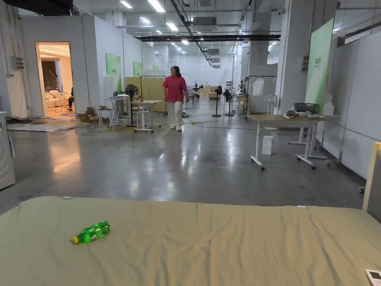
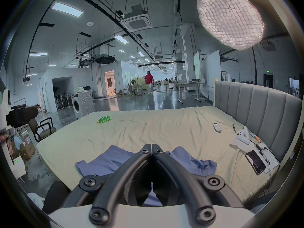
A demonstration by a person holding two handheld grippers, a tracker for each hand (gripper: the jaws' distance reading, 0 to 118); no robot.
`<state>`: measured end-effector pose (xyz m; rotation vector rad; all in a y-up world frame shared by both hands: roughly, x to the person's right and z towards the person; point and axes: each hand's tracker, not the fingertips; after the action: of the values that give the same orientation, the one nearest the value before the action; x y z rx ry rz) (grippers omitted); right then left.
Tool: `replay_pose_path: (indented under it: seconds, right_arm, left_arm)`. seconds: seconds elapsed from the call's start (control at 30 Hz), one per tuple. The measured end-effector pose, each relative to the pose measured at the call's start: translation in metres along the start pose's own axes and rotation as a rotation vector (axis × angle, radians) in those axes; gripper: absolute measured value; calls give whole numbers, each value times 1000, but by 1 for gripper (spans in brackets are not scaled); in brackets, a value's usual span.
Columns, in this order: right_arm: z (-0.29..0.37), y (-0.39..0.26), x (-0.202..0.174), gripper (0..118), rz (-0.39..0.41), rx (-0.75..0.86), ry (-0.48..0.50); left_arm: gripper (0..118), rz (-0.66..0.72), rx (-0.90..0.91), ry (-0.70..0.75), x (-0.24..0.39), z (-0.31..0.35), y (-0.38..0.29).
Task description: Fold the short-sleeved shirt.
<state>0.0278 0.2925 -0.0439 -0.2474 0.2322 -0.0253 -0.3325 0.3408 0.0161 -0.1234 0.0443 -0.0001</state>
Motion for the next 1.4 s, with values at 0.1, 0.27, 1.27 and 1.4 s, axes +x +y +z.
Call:
replay_pose_path:
  seconds: [0.1,0.27,1.27,1.4]
  right_arm:
    - [3,2,1,0,-3,5,-5]
    - [5,3,3,0,-10,11,-7]
    - [-26,-61,59,1,-109,-246,-96]
    - [-24,-73,68,1,-113,-289,-130]
  left_arm:
    - [0,31,-14,-28,-5,-2,-3]
    - [0,18,-54,-46,-4,-9,-6]
    - [102,20,-666,-204,-8,-360,-130]
    - [99,32,-753,-162,-3,-411,-164]
